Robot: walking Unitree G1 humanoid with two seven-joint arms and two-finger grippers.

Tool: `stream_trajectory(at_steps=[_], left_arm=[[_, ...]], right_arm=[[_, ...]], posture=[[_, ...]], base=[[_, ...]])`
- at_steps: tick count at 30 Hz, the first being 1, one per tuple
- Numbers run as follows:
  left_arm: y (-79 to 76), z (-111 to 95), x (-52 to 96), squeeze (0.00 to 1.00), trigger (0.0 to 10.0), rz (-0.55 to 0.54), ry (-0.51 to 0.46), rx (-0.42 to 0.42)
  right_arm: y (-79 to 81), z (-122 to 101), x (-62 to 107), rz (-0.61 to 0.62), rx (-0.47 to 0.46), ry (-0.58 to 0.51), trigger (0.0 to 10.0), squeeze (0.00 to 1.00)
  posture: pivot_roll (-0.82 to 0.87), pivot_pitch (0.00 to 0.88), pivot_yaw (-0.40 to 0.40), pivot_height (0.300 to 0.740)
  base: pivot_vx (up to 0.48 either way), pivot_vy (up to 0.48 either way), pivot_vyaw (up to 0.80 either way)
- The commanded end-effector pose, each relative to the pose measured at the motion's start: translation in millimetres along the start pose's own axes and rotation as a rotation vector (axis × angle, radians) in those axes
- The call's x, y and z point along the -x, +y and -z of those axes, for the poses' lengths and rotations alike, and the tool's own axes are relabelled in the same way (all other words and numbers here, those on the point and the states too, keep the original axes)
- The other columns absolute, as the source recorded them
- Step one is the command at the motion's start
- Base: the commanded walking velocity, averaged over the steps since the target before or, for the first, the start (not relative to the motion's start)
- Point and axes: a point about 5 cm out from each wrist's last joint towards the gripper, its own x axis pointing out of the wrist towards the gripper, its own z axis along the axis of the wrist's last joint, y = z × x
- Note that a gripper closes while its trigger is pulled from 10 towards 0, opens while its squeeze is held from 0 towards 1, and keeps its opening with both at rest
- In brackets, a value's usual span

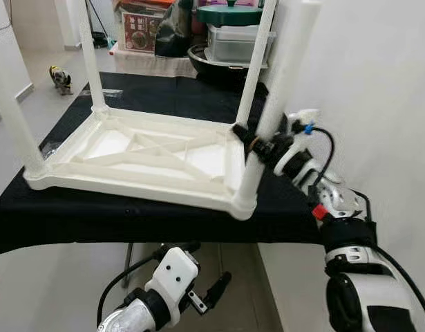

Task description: Building children table

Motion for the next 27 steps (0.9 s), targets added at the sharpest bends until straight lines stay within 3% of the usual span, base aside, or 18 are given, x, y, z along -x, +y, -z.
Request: stream_trajectory(at_steps=[1, 2, 5, 8, 9, 10, 11, 13, 14, 16, 17, 19, 20, 22, 24, 25, 26, 27], left_arm=[[-1.7, 0.8, -1.0, 0.00, 10.0, 0.006, 0.003, -0.015], [-1.7, 0.8, -1.0, 0.00, 10.0, 0.006, 0.003, -0.015], [-1.8, 0.9, -0.5, 0.00, 10.0, 0.003, 0.002, -0.017], [-1.8, 0.8, -0.2, 0.00, 10.0, 0.002, 0.002, -0.017], [-1.7, 1.0, -0.1, 0.00, 10.0, 0.001, 0.002, -0.016], [-2.0, 1.0, 0.0, 0.00, 10.0, 0.001, 0.002, -0.016], [-2.0, 1.0, 0.0, 0.00, 10.0, 0.001, 0.002, -0.016], [-2.4, 1.0, 0.0, 0.00, 10.0, 0.000, 0.002, -0.015], [-2.4, 1.0, 0.0, 0.00, 10.0, 0.000, 0.002, -0.015], [-2.3, 1.4, 0.2, 0.00, 10.0, -0.002, 0.003, -0.013], [-2.3, 1.4, 0.2, 0.00, 10.0, -0.002, 0.003, -0.013], [-2.3, 1.8, 0.3, 0.00, 10.0, -0.002, 0.003, -0.012], [-2.3, 1.8, 0.3, 0.00, 10.0, -0.002, 0.003, -0.012], [-2.2, 2.7, 0.5, 0.00, 10.0, 0.002, 0.005, -0.011], [-2.2, 2.7, 0.5, 0.00, 10.0, 0.002, 0.005, -0.011], [-2.2, 3.1, 0.6, 0.00, 10.0, 0.004, 0.006, -0.010], [-2.2, 3.1, 0.6, 0.00, 10.0, 0.004, 0.006, -0.010], [-2.5, 3.8, 0.6, 0.00, 10.0, 0.009, 0.008, -0.011]], right_arm=[[28.0, 18.1, -15.6, -0.283, -0.036, 0.084, 10.0, 0.00], [28.0, 18.1, -15.6, -0.283, -0.036, 0.084, 10.0, 0.00], [44.2, 21.7, -30.5, -0.444, -0.072, 0.093, 10.0, 0.00], [47.4, 21.9, -34.5, -0.476, -0.083, 0.093, 10.0, 0.00], [47.3, 23.1, -40.1, -0.451, -0.068, 0.095, 3.5, 0.00], [45.1, 23.8, -45.8, -0.389, -0.053, 0.087, 0.0, 0.00], [45.1, 23.8, -45.8, -0.389, -0.053, 0.087, 0.0, 0.00], [37.9, 24.5, -53.2, -0.235, -0.043, 0.069, 0.0, 0.00], [37.9, 24.5, -53.2, -0.235, -0.043, 0.069, 0.0, 0.00], [18.5, 28.7, -51.5, 0.082, -0.019, 0.077, 0.0, 0.00], [18.5, 28.7, -51.5, 0.082, -0.019, 0.077, 0.0, 0.00], [4.9, 31.1, -45.8, 0.289, -0.007, 0.096, 0.0, 0.00], [4.9, 31.1, -45.8, 0.289, -0.007, 0.096, 0.0, 0.00], [-17.7, 37.6, -25.6, 0.661, -0.006, 0.144, 0.0, 0.00], [-17.7, 37.6, -25.6, 0.661, -0.006, 0.144, 0.0, 0.00], [-24.6, 40.3, -16.6, 0.792, -0.004, 0.162, 0.0, 0.00], [-24.6, 40.3, -16.6, 0.792, -0.004, 0.162, 0.0, 0.00], [-30.9, 44.1, -3.4, 0.971, 0.001, 0.171, 0.0, 0.00]], posture=[[0.16, 0.000, -0.127, 0.740], [0.16, 0.000, -0.127, 0.740], [0.16, 0.000, -0.130, 0.740], [0.16, 0.000, -0.132, 0.740], [0.16, 0.000, -0.133, 0.740], [0.16, 0.000, -0.135, 0.740], [0.16, 0.000, -0.135, 0.740], [0.16, 0.000, -0.138, 0.740], [0.16, 0.000, -0.138, 0.740], [0.16, 0.000, -0.138, 0.740], [0.16, 0.000, -0.138, 0.740], [0.16, 0.000, -0.137, 0.740], [0.16, 0.000, -0.137, 0.740], [0.15, 0.000, -0.130, 0.740], [0.15, 0.000, -0.130, 0.740], [0.15, 0.000, -0.128, 0.740], [0.15, 0.000, -0.128, 0.740], [0.14, 0.000, -0.125, 0.740]], base=[[0.000, 0.000, 0.00], [0.000, 0.000, 0.00], [0.000, 0.000, 0.00], [0.000, 0.000, 0.00], [0.000, 0.000, 0.00], [0.000, 0.000, 0.00], [0.000, 0.000, 0.00], [0.000, 0.000, 0.00], [0.000, 0.000, 0.00], [0.000, 0.000, 0.00], [0.000, 0.000, 0.00], [0.000, 0.000, 0.00], [0.000, 0.000, 0.00], [0.000, 0.000, 0.00], [0.000, 0.000, 0.00], [0.000, 0.000, 0.00], [0.000, 0.000, 0.00], [0.000, 0.000, 0.00]])
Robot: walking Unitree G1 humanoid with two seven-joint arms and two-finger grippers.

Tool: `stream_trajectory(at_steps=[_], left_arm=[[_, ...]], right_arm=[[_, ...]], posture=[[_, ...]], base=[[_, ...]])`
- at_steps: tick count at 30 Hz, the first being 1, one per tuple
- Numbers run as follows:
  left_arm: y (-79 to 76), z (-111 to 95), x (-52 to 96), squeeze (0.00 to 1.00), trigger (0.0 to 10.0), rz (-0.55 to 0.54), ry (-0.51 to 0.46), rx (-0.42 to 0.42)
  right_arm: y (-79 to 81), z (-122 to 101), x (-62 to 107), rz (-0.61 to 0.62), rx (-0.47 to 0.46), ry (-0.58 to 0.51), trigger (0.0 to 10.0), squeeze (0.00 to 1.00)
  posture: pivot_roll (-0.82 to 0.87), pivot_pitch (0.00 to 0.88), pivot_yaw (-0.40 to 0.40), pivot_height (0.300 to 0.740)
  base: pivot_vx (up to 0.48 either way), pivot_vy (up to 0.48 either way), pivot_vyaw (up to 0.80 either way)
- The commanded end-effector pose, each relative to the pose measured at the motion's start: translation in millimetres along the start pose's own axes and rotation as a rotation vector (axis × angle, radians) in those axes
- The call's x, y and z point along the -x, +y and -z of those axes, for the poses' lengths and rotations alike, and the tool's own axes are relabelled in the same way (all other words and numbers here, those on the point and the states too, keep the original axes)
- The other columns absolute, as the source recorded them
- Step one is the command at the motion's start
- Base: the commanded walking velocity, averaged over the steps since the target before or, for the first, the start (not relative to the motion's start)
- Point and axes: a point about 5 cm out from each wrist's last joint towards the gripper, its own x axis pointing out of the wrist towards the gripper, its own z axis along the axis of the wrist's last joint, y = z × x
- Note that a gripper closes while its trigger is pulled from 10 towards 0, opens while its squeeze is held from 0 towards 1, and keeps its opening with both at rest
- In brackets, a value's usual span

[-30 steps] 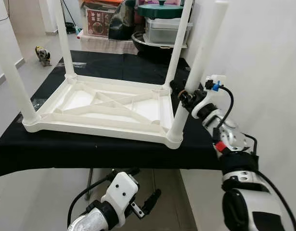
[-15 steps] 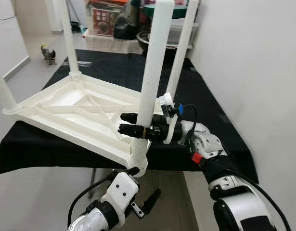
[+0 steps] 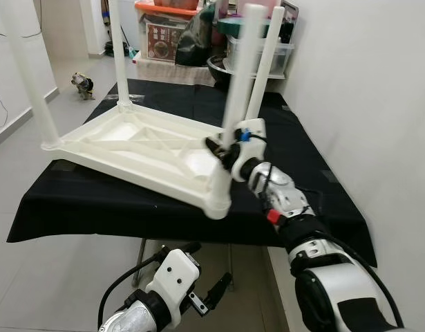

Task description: Building children table

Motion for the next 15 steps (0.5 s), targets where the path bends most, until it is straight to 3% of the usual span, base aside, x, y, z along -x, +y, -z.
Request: stream_trajectory(at_steps=[1, 3, 4, 6, 7, 8, 9, 12, 13, 15], left_arm=[[-1.9, 2.7, -0.7, 0.00, 10.0, 0.018, 0.007, -0.001], [-1.9, 2.7, -0.7, 0.00, 10.0, 0.018, 0.007, -0.001], [-2.3, 3.4, -0.8, 0.00, 10.0, 0.022, 0.009, -0.002], [-2.3, 3.4, -0.8, 0.00, 10.0, 0.022, 0.009, -0.002], [-2.8, 3.8, -1.1, 0.00, 10.0, 0.026, 0.010, -0.005], [-2.8, 3.8, -1.1, 0.00, 10.0, 0.026, 0.010, -0.005], [-3.4, 3.9, -1.1, 0.00, 10.0, 0.027, 0.012, -0.011], [-3.6, 4.0, -0.9, 0.00, 10.0, 0.027, 0.012, -0.012], [-3.6, 4.0, -0.9, 0.00, 10.0, 0.026, 0.012, -0.012], [-3.6, 3.9, -0.9, 0.00, 10.0, 0.026, 0.011, -0.011]], right_arm=[[-29.7, 24.3, 10.8, 0.268, -0.036, 0.097, 0.0, 0.00], [-29.7, 24.3, 10.8, 0.268, -0.036, 0.097, 0.0, 0.00], [-34.1, 27.8, 16.8, 0.394, -0.049, 0.087, 0.0, 0.00], [-34.1, 27.8, 16.8, 0.394, -0.049, 0.087, 0.0, 0.00], [-29.0, 32.6, 20.4, 0.482, -0.083, 0.076, 0.0, 0.00], [-29.0, 32.6, 20.4, 0.482, -0.083, 0.076, 0.0, 0.00], [-6.4, 31.2, 17.0, 0.478, -0.177, 0.017, 10.0, 0.00], [0.7, 29.1, 14.8, 0.450, -0.207, -0.002, 10.0, 0.00], [4.6, 23.9, 12.7, 0.413, -0.217, -0.030, 10.0, 1.00], [3.9, 15.4, 10.6, 0.368, -0.216, -0.074, 10.0, 1.00]], posture=[[0.14, 0.000, -0.125, 0.740], [0.14, 0.000, -0.125, 0.740], [0.14, 0.000, -0.124, 0.740], [0.14, 0.000, -0.124, 0.740], [0.15, 0.000, -0.126, 0.740], [0.15, 0.000, -0.126, 0.740], [0.16, 0.000, -0.128, 0.740], [0.16, 0.000, -0.128, 0.740], [0.16, 0.000, -0.128, 0.740], [0.15, 0.000, -0.127, 0.740]], base=[[0.000, 0.000, 0.00], [0.000, 0.000, 0.00], [0.000, 0.000, 0.00], [0.000, 0.000, 0.00], [0.000, 0.000, 0.00], [0.000, 0.000, 0.00], [0.000, 0.000, 0.00], [0.000, 0.000, 0.00], [0.000, 0.000, 0.00], [0.000, 0.000, 0.00]])
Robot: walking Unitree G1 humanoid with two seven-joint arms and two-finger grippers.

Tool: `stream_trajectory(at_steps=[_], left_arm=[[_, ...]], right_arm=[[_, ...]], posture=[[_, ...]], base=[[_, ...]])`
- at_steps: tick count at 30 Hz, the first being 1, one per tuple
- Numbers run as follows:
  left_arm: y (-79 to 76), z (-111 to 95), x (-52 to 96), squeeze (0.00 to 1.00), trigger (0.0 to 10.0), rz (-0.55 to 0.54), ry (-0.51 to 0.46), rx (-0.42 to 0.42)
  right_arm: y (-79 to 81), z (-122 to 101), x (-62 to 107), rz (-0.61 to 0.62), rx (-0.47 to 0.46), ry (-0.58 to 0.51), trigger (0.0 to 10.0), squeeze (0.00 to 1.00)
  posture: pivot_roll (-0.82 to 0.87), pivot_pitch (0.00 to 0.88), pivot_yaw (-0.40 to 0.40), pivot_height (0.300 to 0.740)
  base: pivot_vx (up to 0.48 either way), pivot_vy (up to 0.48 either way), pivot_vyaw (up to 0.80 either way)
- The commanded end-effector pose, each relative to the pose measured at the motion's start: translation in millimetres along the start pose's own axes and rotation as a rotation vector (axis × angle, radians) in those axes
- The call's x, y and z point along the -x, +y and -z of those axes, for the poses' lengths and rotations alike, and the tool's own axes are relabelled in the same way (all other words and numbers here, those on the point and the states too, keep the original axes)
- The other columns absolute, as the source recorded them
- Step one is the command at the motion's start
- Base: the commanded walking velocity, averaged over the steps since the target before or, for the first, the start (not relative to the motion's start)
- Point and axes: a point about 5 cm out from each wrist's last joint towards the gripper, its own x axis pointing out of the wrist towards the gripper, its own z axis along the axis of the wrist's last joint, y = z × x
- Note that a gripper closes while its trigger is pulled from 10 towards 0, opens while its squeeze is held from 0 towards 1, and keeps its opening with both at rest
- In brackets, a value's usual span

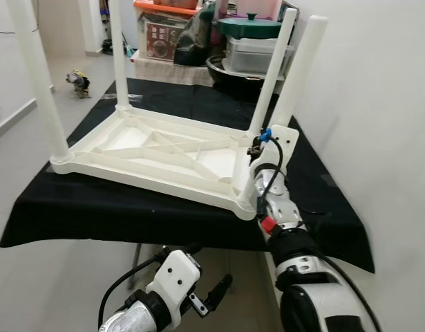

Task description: Building children table

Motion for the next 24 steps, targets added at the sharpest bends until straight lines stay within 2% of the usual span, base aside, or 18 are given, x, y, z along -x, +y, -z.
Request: stream_trajectory(at_steps=[1, 2, 3, 4, 5, 6, 7, 10, 11, 12, 14, 15, 16, 17, 19, 21, 22, 24], left_arm=[[-1.4, 3.4, -0.2, 0.00, 10.0, 0.009, 0.012, -0.006], [-1.3, 3.2, -0.4, 0.00, 10.0, 0.008, 0.012, -0.004], [-1.3, 3.2, -0.4, 0.00, 10.0, 0.008, 0.012, -0.004], [-1.0, 3.1, -0.7, 0.00, 10.0, 0.007, 0.011, -0.001], [-1.0, 3.1, -0.7, 0.00, 10.0, 0.007, 0.011, -0.001], [-0.7, 3.1, -0.9, 0.00, 10.0, 0.006, 0.011, 0.001], [-0.7, 3.1, -0.9, 0.00, 10.0, 0.006, 0.011, 0.001], [0.0, 2.6, -2.2, 0.00, 10.0, 0.005, 0.008, 0.003], [0.0, 2.6, -2.2, 0.00, 10.0, 0.005, 0.008, 0.003], [0.2, 2.5, -2.5, 0.00, 10.0, 0.004, 0.007, 0.003], [0.2, 2.5, -2.5, 0.00, 10.0, 0.004, 0.007, 0.003], [0.3, 2.3, -2.8, 0.00, 10.0, 0.003, 0.007, 0.003], [0.3, 2.1, -3.0, 0.00, 10.0, 0.002, 0.006, 0.002], [0.3, 2.1, -3.0, 0.00, 10.0, 0.002, 0.006, 0.002], [0.0, 1.5, -3.0, 0.00, 10.0, 0.001, 0.004, 0.000], [0.0, 1.5, -3.0, 0.00, 10.0, 0.001, 0.004, 0.000], [0.0, 1.2, -2.9, 0.00, 10.0, -0.001, 0.003, -0.001], [0.4, 0.7, -2.5, 0.00, 10.0, -0.005, 0.002, -0.002]], right_arm=[[-5.5, -5.6, -2.7, -0.014, -0.025, -0.028, 10.0, 1.00], [-5.1, -17.2, -4.9, -0.074, -0.036, -0.080, 10.0, 0.85], [-5.1, -17.2, -4.9, -0.074, -0.036, -0.080, 10.0, 0.85], [-3.4, -29.4, -5.9, -0.227, -0.042, -0.138, 10.0, 0.00], [-3.4, -29.4, -5.9, -0.227, -0.042, -0.138, 10.0, 0.00], [-2.3, -37.0, -5.0, -0.329, -0.041, -0.174, 10.0, 0.00], [-2.3, -37.0, -5.0, -0.329, -0.041, -0.174, 10.0, 0.00], [-5.6, -41.8, -1.9, -0.671, -0.101, -0.110, 10.0, 0.00], [-5.6, -41.8, -1.9, -0.671, -0.101, -0.110, 10.0, 0.00], [-6.6, -42.5, 0.6, -0.783, -0.111, -0.082, 10.0, 0.00], [-6.6, -42.5, 0.6, -0.783, -0.111, -0.082, 10.0, 0.00], [-5.8, -41.9, 5.9, -0.915, -0.099, -0.045, 10.0, 0.00], [-3.9, -38.7, 15.9, -1.097, -0.057, 0.003, 10.0, 0.00], [-3.9, -38.7, 15.9, -1.097, -0.057, 0.003, 10.0, 0.00], [-0.5, -27.1, 36.1, -1.395, 0.039, 0.103, 10.0, 0.00], [-0.5, -27.1, 36.1, -1.395, 0.039, 0.103, 10.0, 0.00], [3.3, -21.6, 41.3, -1.481, 0.082, 0.141, 10.0, 0.00], [12.6, -15.9, 45.0, -1.567, 0.128, 0.176, 10.0, 0.00]], posture=[[0.15, 0.000, -0.127, 0.740], [0.15, 0.000, -0.126, 0.740], [0.15, 0.000, -0.126, 0.740], [0.14, 0.000, -0.127, 0.740], [0.14, 0.000, -0.127, 0.740], [0.14, 0.000, -0.127, 0.740], [0.14, 0.000, -0.127, 0.740], [0.14, 0.000, -0.128, 0.740], [0.14, 0.000, -0.128, 0.740], [0.14, 0.000, -0.129, 0.740], [0.14, 0.000, -0.129, 0.740], [0.14, 0.000, -0.130, 0.740], [0.14, 0.000, -0.133, 0.740], [0.14, 0.000, -0.133, 0.740], [0.15, 0.000, -0.136, 0.740], [0.15, 0.000, -0.136, 0.740], [0.15, 0.000, -0.137, 0.740], [0.16, 0.000, -0.136, 0.740]], base=[[0.000, 0.000, 0.00], [0.000, 0.000, 0.00], [0.000, 0.000, 0.00], [0.000, 0.000, 0.00], [0.000, 0.000, 0.00], [0.000, 0.000, 0.00], [0.000, 0.000, 0.00], [0.000, 0.000, 0.00], [0.000, 0.000, 0.00], [0.000, 0.000, 0.00], [0.000, 0.000, 0.00], [0.000, 0.000, 0.00], [0.000, 0.000, 0.00], [0.000, 0.000, 0.00], [0.000, 0.000, 0.00], [0.000, 0.000, 0.00], [0.000, 0.000, 0.00], [0.000, 0.000, 0.00]])
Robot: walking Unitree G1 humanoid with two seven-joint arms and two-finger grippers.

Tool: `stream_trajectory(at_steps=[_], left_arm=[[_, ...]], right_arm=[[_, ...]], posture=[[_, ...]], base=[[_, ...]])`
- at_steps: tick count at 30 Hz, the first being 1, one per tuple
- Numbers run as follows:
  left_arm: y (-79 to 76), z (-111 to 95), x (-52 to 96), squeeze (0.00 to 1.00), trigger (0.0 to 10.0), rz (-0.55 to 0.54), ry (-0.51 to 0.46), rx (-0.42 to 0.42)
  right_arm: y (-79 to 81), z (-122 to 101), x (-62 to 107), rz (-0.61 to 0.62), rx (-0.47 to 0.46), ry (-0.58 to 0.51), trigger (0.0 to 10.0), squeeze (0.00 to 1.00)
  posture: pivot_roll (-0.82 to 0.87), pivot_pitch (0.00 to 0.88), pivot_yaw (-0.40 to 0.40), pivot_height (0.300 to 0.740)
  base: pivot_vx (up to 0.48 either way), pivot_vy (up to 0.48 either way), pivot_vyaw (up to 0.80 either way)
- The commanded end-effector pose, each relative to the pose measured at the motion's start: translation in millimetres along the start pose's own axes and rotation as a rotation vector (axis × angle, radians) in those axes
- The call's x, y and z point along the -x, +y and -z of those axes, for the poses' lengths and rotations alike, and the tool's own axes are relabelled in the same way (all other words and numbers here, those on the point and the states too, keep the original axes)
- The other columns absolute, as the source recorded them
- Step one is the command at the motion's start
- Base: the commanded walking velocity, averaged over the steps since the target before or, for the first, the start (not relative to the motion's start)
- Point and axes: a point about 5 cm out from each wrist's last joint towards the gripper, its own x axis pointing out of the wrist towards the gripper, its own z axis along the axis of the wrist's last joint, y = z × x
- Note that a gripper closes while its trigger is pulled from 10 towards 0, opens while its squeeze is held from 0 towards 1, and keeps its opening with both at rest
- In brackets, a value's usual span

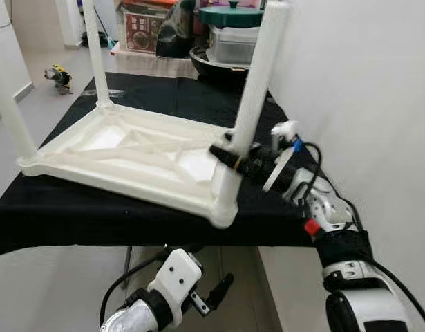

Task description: Building children table

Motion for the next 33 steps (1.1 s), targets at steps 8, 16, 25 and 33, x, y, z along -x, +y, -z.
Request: stream_trajectory(at_steps=[8, 16, 25, 33], left_arm=[[-0.4, 2.8, -0.3, 0.00, 10.0, -0.004, 0.014, -0.002], [-0.2, 3.6, 0.3, 0.00, 10.0, -0.004, 0.015, 0.002], [0.6, 4.8, 0.4, 0.00, 10.0, 0.009, 0.019, 0.005], [-0.9, 6.2, 0.9, 0.00, 10.0, 0.009, 0.020, -0.001]], right_arm=[[-12.2, 0.5, -27.0, 0.128, 0.047, 0.025, 0.0, 0.00], [-51.7, 4.7, 1.7, 0.885, 0.014, 0.046, 0.0, 0.00], [-49.7, 26.5, 52.4, 1.697, -0.055, -0.012, 0.0, 0.00], [-41.8, 17.7, 6.9, 1.461, -0.048, -0.136, 10.0, 1.00]], posture=[[0.16, 0.000, -0.137, 0.740], [0.15, 0.000, -0.130, 0.740], [0.14, 0.000, -0.118, 0.740], [0.14, 0.000, -0.119, 0.740]], base=[[0.000, 0.000, 0.00], [0.000, 0.000, 0.00], [0.000, 0.000, 0.00], [0.000, 0.000, 0.00]])
